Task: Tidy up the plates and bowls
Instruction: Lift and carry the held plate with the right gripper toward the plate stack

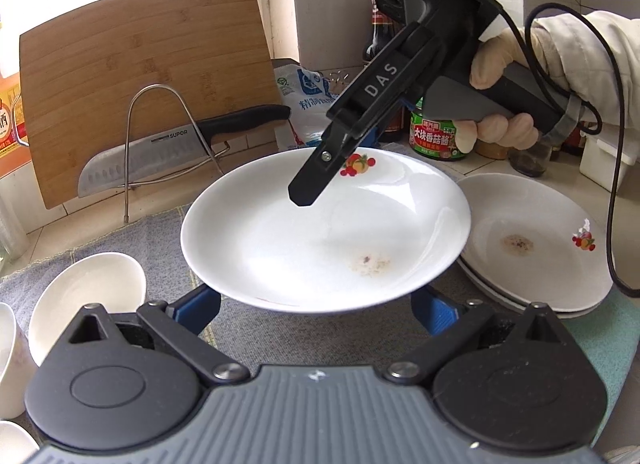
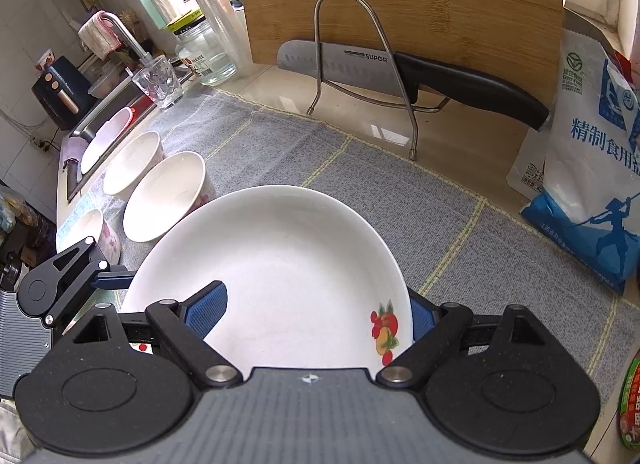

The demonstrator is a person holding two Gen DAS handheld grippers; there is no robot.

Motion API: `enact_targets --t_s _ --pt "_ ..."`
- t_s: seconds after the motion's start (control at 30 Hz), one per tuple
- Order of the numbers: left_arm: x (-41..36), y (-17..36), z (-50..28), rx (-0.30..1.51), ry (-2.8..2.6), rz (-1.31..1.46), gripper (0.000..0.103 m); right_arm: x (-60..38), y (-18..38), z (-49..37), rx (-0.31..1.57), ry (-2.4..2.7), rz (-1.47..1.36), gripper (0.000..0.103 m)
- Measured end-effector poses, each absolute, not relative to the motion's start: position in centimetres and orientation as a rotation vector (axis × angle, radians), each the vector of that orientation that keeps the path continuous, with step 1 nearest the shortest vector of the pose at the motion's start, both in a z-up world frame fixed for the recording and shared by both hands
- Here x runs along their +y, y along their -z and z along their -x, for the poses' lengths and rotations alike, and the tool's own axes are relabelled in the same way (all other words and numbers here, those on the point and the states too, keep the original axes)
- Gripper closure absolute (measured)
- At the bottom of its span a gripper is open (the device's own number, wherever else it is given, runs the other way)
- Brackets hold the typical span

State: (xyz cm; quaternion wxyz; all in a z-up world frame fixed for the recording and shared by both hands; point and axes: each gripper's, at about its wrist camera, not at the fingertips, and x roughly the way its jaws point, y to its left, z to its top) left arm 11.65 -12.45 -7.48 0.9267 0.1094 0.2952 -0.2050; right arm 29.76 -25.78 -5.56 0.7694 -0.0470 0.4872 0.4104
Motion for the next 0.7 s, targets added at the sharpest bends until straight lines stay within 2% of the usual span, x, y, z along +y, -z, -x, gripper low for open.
enact_targets --t_s 0.7 --pt "-15.3 5.4 -7.6 0.58 0.577 -0.272 0.002 -31.4 3.5 -23.0 1.002 -0.753 0.021 0.01"
